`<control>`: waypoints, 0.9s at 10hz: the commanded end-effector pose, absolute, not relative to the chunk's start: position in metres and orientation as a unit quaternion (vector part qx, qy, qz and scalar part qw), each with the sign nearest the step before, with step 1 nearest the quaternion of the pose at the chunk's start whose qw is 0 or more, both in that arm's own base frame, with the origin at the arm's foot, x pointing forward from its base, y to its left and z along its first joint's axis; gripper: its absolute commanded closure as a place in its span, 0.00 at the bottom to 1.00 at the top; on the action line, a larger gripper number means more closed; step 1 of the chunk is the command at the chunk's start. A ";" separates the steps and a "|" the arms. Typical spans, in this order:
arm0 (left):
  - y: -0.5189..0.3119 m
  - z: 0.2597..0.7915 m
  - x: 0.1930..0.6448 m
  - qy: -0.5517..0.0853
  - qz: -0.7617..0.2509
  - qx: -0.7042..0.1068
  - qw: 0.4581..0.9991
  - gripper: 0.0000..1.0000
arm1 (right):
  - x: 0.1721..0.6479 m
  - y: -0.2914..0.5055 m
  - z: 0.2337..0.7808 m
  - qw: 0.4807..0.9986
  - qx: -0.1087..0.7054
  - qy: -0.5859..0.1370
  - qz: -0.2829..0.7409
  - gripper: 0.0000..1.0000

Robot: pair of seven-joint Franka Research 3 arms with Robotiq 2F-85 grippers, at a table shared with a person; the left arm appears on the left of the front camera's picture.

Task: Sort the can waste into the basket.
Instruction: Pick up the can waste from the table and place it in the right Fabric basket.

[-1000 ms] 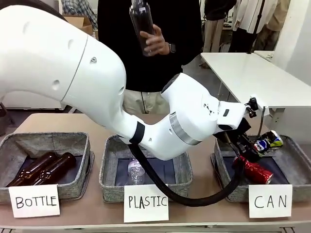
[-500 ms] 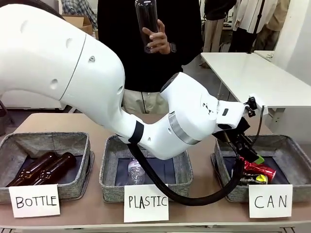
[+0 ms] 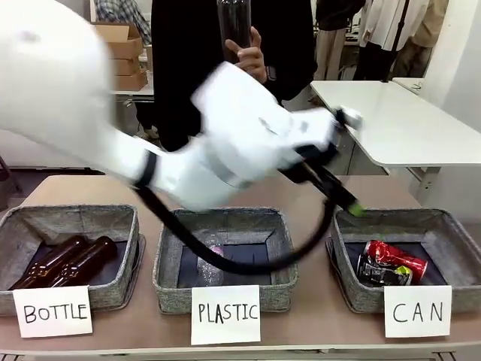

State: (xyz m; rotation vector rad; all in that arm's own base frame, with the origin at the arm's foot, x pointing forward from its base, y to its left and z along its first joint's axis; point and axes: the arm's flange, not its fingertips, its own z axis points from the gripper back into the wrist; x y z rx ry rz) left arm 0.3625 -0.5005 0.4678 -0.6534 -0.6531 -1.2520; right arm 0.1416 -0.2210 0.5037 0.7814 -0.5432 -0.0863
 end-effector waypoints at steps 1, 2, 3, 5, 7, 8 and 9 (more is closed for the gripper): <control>-0.387 0.556 0.341 -0.255 -0.480 -0.318 0.777 0.00 | 0.154 -0.214 0.534 0.880 0.380 -0.285 0.004 0.00; -0.326 0.583 0.333 -0.276 -0.417 -0.311 0.808 0.00 | 0.176 -0.181 0.537 0.882 0.385 -0.269 0.039 0.00; -0.257 0.601 0.327 -0.284 -0.330 -0.314 0.844 0.00 | 0.195 -0.137 0.543 0.877 0.397 -0.261 0.065 0.00; -0.135 0.611 0.329 -0.284 -0.163 -0.349 0.878 0.00 | 0.201 -0.058 0.562 0.862 0.408 -0.270 0.130 0.00; -0.024 0.605 0.343 -0.295 -0.019 -0.427 0.854 0.00 | 0.198 0.003 0.570 0.840 0.485 -0.234 0.066 0.00; 0.012 0.586 0.351 -0.275 0.033 -0.464 0.841 0.00 | 0.195 0.019 0.573 0.831 0.516 -0.206 -0.021 0.00; 0.023 0.565 0.365 -0.252 0.052 -0.501 0.826 0.00 | 0.195 0.014 0.574 0.821 0.529 -0.198 -0.080 0.00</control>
